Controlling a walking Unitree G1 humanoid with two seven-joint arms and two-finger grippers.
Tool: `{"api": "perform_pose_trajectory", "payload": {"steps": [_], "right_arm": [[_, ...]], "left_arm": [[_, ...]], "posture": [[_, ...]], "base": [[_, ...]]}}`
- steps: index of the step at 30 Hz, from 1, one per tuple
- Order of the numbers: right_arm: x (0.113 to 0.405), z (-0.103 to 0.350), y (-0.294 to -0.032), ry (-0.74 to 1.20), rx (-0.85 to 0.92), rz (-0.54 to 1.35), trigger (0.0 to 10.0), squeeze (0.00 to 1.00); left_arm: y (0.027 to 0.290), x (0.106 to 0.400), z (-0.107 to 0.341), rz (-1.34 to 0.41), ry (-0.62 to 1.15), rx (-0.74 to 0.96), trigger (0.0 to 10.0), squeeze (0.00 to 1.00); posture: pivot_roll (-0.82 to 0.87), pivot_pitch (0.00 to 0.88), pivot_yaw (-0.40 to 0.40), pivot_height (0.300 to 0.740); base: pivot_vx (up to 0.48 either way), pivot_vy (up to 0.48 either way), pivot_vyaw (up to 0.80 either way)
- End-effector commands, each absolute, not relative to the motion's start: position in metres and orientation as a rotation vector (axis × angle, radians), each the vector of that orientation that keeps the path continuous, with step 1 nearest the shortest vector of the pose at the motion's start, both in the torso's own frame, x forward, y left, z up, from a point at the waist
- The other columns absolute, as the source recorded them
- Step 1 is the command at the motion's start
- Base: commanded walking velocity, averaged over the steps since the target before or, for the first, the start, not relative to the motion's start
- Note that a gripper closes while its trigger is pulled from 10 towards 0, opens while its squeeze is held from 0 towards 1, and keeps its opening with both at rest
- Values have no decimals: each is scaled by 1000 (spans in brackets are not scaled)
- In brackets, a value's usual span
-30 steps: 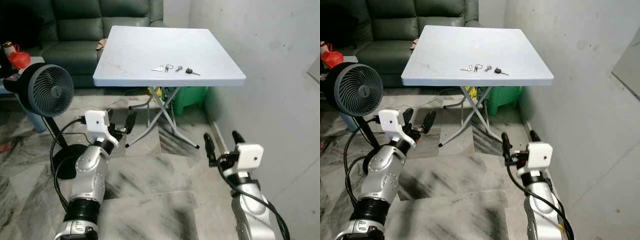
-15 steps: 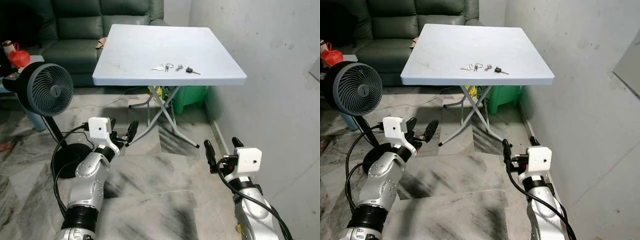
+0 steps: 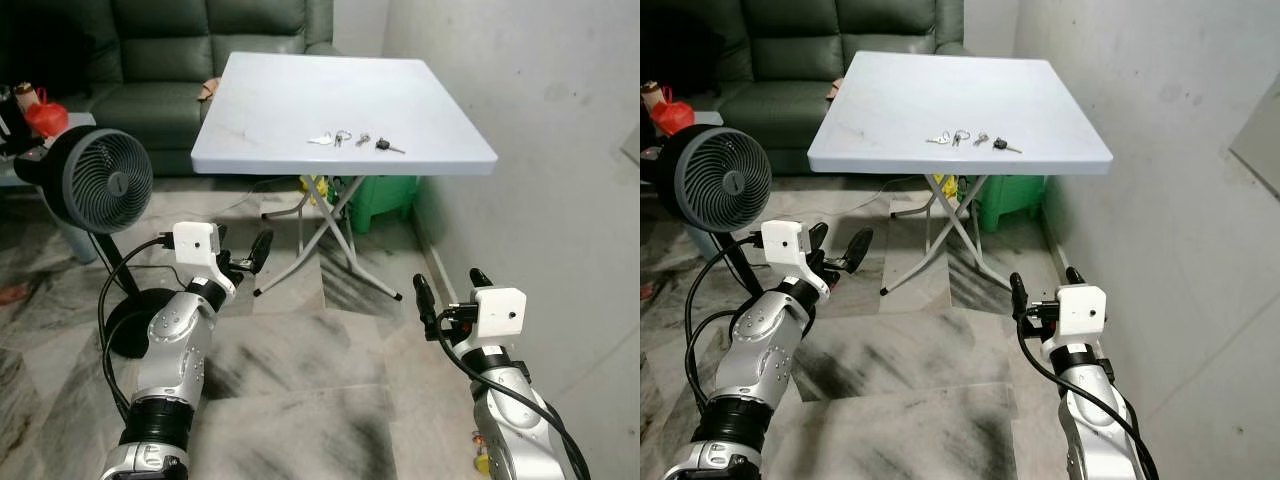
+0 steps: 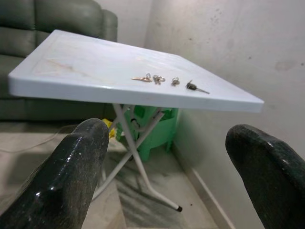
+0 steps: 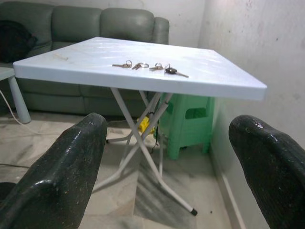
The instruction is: Hang keys on a hook
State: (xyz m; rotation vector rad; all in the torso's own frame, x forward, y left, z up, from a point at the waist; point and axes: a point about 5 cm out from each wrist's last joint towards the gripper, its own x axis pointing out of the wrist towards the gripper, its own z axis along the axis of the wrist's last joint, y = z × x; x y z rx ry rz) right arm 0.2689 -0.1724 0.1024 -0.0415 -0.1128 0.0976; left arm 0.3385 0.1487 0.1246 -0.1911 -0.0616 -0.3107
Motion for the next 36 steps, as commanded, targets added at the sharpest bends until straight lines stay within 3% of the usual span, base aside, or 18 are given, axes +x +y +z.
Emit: {"api": "perform_pose_trajectory", "payload": {"steps": [1, 36], "right_arm": [[272, 103, -172, -109, -43, 97, 10000, 0], [271, 101, -171, -102, -62, 125, 10000, 0]], "left_arm": [[147, 341, 128, -314, -69, -172, 10000, 0], [141, 343, 127, -344, -71, -129, 10000, 0]], "posture": [[-112, 2, -31, 740], [-109, 0, -32, 740]], "base": [[289, 0, 0], [350, 0, 0]]}}
